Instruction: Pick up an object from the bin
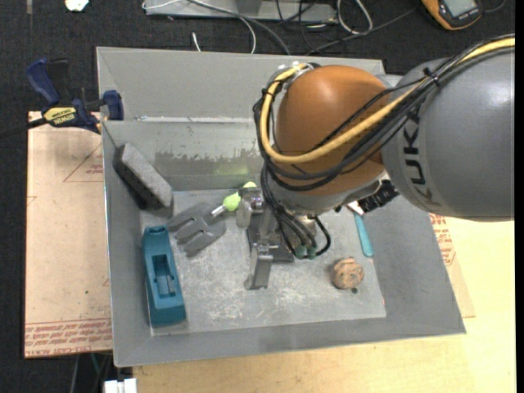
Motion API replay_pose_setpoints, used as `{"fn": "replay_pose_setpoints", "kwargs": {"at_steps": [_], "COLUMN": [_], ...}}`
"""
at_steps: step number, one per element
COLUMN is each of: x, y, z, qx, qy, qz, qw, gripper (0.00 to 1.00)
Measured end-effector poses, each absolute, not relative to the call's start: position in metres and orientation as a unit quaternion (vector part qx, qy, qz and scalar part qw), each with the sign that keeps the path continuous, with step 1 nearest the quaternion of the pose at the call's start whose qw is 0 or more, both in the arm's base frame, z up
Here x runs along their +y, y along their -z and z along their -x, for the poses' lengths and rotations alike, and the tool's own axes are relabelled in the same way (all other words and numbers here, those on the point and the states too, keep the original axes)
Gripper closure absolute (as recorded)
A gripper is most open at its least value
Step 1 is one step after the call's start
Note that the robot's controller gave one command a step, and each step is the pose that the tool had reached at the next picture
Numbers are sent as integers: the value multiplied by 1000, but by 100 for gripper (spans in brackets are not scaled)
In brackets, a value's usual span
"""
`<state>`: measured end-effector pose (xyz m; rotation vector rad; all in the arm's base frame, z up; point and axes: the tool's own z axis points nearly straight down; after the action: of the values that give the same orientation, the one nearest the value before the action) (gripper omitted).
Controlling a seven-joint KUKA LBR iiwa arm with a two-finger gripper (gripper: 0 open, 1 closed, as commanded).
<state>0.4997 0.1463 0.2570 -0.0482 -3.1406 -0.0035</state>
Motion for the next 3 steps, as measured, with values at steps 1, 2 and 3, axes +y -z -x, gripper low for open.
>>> {"fn": "replay_pose_setpoints", "kwargs": {"at_steps": [1, 2, 3], "x": [137, 78, 64], "y": [-246, -208, -200], "z": [-502, -564, -552], "qx": [-1000, -1000, -999], "qy": [1, 2, 2], "qz": [27, 15, 54], "qw": [0, -4, -2], "gripper": [0, 0, 0]}}
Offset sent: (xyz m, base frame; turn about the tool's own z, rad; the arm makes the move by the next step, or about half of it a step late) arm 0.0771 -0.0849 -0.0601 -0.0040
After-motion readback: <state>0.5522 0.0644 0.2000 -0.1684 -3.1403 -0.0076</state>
